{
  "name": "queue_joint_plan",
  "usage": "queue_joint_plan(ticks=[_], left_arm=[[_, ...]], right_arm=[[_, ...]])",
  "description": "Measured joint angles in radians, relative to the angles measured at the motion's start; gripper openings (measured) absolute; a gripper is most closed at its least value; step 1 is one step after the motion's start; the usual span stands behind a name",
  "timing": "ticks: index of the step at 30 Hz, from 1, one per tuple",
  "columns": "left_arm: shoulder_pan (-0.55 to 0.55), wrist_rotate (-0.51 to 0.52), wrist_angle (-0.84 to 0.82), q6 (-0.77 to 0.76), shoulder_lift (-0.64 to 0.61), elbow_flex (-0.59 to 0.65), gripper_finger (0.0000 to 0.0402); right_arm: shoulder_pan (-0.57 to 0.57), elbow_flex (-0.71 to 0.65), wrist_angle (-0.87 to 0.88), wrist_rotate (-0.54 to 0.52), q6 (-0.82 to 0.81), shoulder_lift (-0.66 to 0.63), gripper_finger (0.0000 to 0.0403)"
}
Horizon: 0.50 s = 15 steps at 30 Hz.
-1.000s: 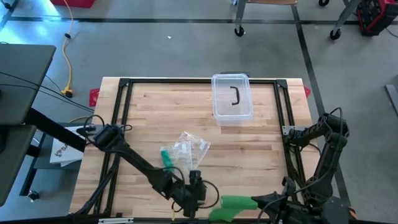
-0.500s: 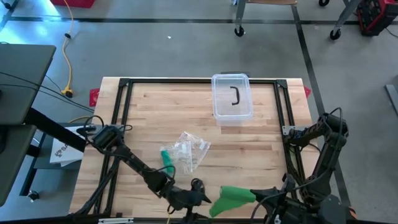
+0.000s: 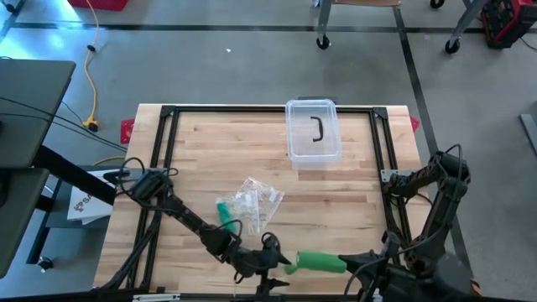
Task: Roll bandage
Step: Roll the green bandage
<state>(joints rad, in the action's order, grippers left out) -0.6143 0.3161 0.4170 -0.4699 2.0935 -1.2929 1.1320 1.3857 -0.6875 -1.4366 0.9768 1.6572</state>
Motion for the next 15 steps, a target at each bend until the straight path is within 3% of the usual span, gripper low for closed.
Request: queue_joint_plan(ticks=[9,12,15], left_arm=[[0.058,0.009,-0.014,-0.052,0.004,0.0,0.0283],[0.066,0.009,-0.057,-0.051,0.004,0.0,0.0252],[0.068,0.037,-0.114,-0.026,0.004,0.0,0.0196]], right_arm=[[0.0,0.0,-0.101,0.063,0.081,-0.002,0.0],[0.0,0.0,-0.121,0.082,0.101,-0.002,0.0],[0.001,0.0,-0.128,0.093,0.101,-0.002,0.0]])
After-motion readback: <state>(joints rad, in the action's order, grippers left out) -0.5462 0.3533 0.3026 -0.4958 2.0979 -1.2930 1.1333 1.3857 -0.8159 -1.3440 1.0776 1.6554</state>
